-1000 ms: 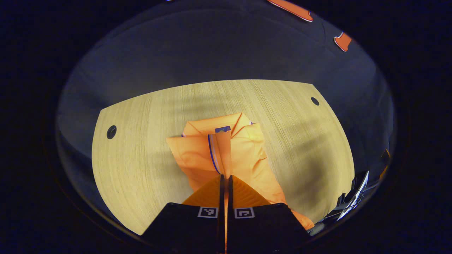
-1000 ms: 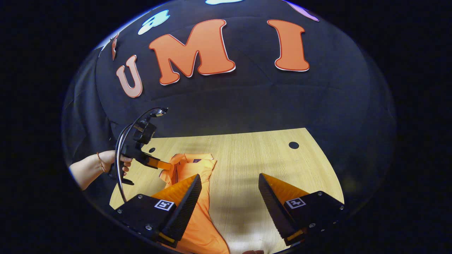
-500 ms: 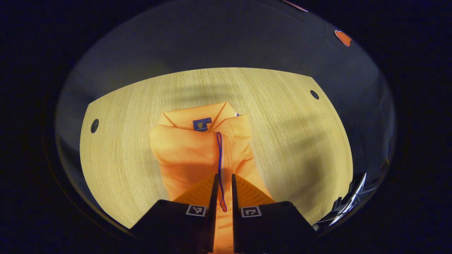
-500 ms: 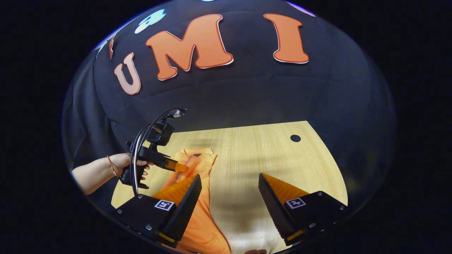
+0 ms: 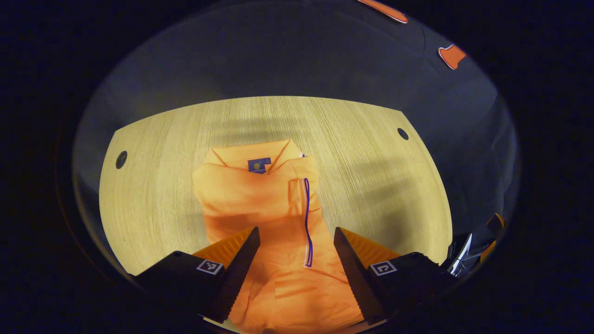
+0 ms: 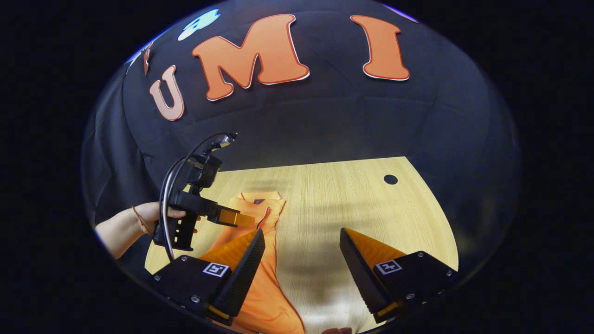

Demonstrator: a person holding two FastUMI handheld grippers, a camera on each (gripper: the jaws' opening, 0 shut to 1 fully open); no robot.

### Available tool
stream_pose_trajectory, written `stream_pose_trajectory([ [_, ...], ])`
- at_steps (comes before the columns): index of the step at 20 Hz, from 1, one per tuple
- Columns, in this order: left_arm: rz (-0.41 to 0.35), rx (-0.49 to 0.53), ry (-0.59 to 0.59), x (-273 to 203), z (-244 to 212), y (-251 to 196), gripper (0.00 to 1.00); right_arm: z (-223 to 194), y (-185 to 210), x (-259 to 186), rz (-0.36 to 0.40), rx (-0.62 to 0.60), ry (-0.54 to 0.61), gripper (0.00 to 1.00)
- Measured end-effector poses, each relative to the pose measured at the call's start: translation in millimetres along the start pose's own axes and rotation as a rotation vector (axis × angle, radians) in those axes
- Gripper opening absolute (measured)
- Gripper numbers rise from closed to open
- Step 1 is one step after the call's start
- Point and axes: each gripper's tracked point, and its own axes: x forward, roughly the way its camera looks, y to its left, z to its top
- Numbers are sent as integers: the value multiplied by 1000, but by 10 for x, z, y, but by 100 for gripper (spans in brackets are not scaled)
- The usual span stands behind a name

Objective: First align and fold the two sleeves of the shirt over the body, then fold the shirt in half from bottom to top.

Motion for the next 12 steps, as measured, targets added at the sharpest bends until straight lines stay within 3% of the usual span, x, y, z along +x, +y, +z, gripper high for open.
stream_pose_trajectory([
  [7,34,-50,-68,-609,-305,407,99,-163,324,86,36,-52,55,99],
  [12,88,-80,-45,-867,-886,762,99,-498,524,187,48,-104,147,99],
])
